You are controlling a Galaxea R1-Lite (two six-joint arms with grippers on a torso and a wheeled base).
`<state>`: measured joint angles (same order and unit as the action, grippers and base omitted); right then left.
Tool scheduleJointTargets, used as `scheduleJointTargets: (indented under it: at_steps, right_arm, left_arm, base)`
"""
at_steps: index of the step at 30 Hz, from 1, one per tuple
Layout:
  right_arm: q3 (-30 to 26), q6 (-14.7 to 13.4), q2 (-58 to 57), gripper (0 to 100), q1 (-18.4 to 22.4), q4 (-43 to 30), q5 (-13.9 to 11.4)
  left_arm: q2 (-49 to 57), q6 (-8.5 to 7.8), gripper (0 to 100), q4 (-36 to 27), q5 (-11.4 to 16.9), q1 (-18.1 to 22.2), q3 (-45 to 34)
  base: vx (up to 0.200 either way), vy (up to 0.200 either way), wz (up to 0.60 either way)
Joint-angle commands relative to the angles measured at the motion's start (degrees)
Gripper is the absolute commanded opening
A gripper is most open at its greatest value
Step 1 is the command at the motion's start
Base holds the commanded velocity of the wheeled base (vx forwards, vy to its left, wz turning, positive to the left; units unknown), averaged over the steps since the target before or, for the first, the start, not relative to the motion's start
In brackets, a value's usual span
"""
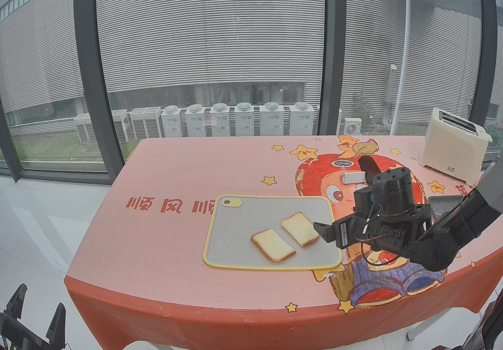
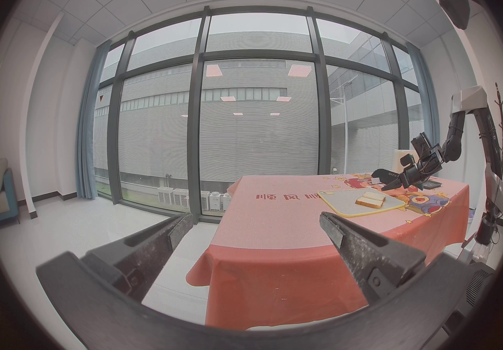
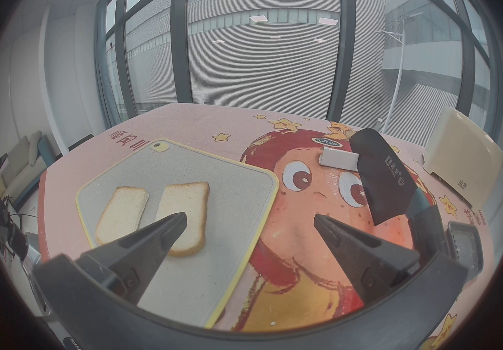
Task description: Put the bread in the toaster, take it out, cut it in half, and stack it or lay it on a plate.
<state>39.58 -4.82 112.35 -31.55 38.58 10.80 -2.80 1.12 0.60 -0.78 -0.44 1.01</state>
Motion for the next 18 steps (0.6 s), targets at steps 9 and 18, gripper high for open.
scheduleJointTargets:
  at_steps: [9, 18]
  right_arm:
    - [0.4, 0.0, 2.1, 100, 0.3, 0.2, 0.1]
    - [0.3, 0.2, 2.2, 100, 0.3, 0.1, 0.1]
  left_arm:
    - [-0.1, 0.02, 100, 0.0, 0.0, 0.0, -1.0]
    - [-0.1, 0.02, 100, 0.0, 0.0, 0.0, -1.0]
  base:
    - [0.0, 0.0, 0.0]
    - [0.0, 0.0, 0.0]
